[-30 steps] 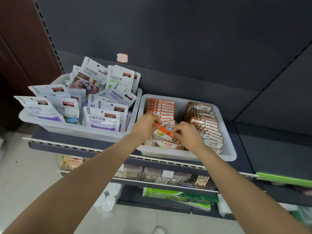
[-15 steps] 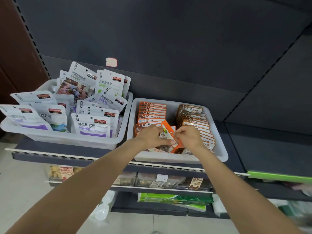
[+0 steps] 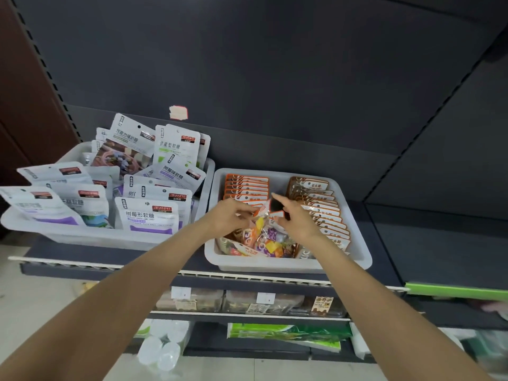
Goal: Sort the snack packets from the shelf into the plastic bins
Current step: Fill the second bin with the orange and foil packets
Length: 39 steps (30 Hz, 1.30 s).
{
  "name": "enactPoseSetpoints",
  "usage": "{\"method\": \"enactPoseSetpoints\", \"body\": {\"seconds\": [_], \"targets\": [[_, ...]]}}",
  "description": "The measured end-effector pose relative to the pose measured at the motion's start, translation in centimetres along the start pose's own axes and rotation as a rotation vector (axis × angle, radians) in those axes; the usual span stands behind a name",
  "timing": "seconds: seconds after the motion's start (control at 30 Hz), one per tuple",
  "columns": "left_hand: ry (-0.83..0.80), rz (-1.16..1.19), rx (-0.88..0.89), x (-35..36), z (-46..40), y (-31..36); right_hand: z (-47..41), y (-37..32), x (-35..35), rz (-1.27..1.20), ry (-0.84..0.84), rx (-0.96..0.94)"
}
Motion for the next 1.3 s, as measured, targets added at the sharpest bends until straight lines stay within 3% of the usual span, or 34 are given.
{"method": "enactPoseSetpoints", "body": {"seconds": [0.2,0.37,0.6,0.73,0.83,0.9,1.03,1.1,1.2,1.3], "targets": [[0.270,-0.236,-0.081,-3.6,-0.4,-1.6,-0.7,-0.9,-0.1,0.090,0.096,-0.043],[0.132,-0.316,-0.022,-1.9,0.0,-1.4,0.2,0.9,0.8,0.215,0.105,0.060],[-0.005,-0.465,0.017,0.6,0.2,-1.1,-0.3,2.9,1.4,0.355,-0.052,0.106],[0.035,-0.378,0.099,1.6,0.7,-0.4,-0.6,2.2,0.4,0.432,0.024,0.088],[-0.058,-0.415,0.144,2.2,1.5,-1.2,-0.7,0.5,-0.7,0.372,0.180,-0.004],[0.017,-0.370,0.172,1.4,2.0,-1.4,-0.7,-0.6,-0.2,0.286,0.182,-0.070],[0.360,-0.264,0.103,-2.3,2.4,-0.8,-1.0,-1.5,3.3,0.116,-0.062,-0.149],[0.275,-0.374,0.094,-1.4,1.6,-0.5,-1.2,-1.8,3.3,0.101,-0.118,-0.184],[0.039,-0.615,0.053,1.5,0.4,-1.2,-1.8,-0.9,1.4,0.126,-0.020,-0.125],[0.028,-0.714,0.002,1.2,0.5,-2.0,-2.3,1.7,1.2,0.260,-0.082,0.019]]}}
Point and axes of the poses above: each hand's wrist, its own z-axis away from the middle knuckle, its own x-axis out of the palm, y = z × x, the point moved 8 cm from there along -z, towards the middle knuckle, and after that the axes turned 6 degrees about -x, right-handed, at the moved point
